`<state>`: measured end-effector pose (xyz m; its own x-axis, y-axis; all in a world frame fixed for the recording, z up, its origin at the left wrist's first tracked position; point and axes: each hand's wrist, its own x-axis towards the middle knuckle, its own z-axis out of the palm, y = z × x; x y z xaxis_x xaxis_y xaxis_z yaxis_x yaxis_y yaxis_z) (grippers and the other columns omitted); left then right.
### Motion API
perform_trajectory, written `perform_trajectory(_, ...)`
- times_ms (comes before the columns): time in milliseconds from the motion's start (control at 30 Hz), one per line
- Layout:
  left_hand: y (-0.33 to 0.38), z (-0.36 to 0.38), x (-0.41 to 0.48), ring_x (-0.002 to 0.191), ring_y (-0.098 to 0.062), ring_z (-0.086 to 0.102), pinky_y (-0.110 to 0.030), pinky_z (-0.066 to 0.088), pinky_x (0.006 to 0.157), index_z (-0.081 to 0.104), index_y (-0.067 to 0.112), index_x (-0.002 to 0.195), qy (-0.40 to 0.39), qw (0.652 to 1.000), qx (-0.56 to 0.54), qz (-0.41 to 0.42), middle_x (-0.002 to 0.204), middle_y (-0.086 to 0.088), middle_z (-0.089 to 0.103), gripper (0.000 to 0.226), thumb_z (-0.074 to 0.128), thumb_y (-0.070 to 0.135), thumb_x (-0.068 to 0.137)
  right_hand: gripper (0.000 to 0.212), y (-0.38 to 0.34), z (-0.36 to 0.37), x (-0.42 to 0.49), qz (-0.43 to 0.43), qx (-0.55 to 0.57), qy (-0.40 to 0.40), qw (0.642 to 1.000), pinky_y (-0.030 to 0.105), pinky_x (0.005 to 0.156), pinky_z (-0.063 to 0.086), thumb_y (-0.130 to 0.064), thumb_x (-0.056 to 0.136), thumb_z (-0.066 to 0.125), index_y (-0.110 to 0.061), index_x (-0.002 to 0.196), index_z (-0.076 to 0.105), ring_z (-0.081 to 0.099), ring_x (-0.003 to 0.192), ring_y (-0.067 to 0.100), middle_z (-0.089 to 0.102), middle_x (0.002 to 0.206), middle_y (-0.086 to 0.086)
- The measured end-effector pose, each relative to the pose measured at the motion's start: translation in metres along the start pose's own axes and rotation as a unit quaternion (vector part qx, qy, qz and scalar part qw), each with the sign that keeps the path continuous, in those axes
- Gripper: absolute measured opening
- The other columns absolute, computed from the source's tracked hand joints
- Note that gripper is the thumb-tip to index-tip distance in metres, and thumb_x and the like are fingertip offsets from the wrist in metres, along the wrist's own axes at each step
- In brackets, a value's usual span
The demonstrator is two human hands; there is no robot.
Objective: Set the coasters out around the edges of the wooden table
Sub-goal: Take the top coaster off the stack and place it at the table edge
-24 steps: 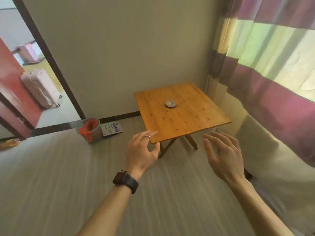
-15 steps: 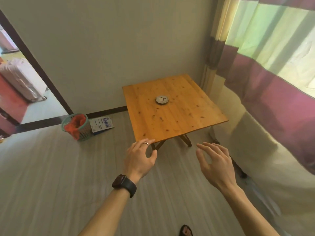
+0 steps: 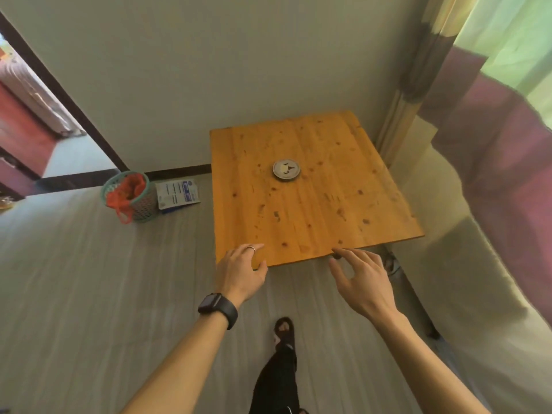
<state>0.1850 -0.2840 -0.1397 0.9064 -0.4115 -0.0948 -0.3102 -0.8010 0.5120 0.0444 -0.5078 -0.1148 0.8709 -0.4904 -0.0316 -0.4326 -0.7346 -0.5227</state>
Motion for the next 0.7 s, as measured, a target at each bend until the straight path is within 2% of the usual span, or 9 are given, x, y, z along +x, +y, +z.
perform_trajectory(267,0.020,0.037,0.151,0.121,-0.017,0.049,-0.036,0.048,0.093,0.057,0.032,0.129,-0.005,1.000,-0.002,-0.021,0.135,0.010,0.056,0.040,0.052,0.038,0.090,0.048,0.024,0.022,0.158,0.008,-0.009,-0.053,0.999,0.038,0.101,0.038,-0.060,0.095,0.044,-0.038,0.136,0.056,0.039,0.131,0.021,0.060,0.137,-0.007)
perform_trajectory(367,0.031,0.052,0.204,0.125,-0.019,0.047,-0.040,0.047,0.097,0.056,0.030,0.130,-0.014,0.998,-0.017,-0.050,0.138,0.008,0.054,0.040,0.052,0.036,0.091,0.050,0.033,0.029,0.207,0.029,-0.010,-0.083,0.996,0.038,0.101,0.041,-0.061,0.094,0.044,-0.038,0.138,0.053,0.039,0.131,0.022,0.060,0.137,-0.007)
perform_trajectory(567,0.032,0.091,0.273,0.128,-0.017,0.043,-0.037,0.044,0.100,0.054,0.030,0.133,-0.029,0.996,-0.006,-0.088,0.139,0.008,0.052,0.043,0.050,0.039,0.091,0.053,0.048,0.059,0.296,0.047,-0.005,-0.151,0.987,0.036,0.093,0.043,-0.063,0.094,0.042,-0.037,0.141,0.047,0.044,0.126,0.022,0.060,0.134,-0.007)
perform_trajectory(700,0.014,0.115,0.309,0.134,-0.019,0.037,-0.040,0.036,0.107,0.050,0.028,0.137,-0.045,0.993,0.031,-0.102,0.146,0.004,0.045,0.048,0.052,0.042,0.091,0.056,0.053,0.097,0.354,0.050,0.011,-0.201,0.978,0.043,0.095,0.047,-0.063,0.093,0.042,-0.035,0.141,0.045,0.047,0.128,0.026,0.058,0.136,-0.003)
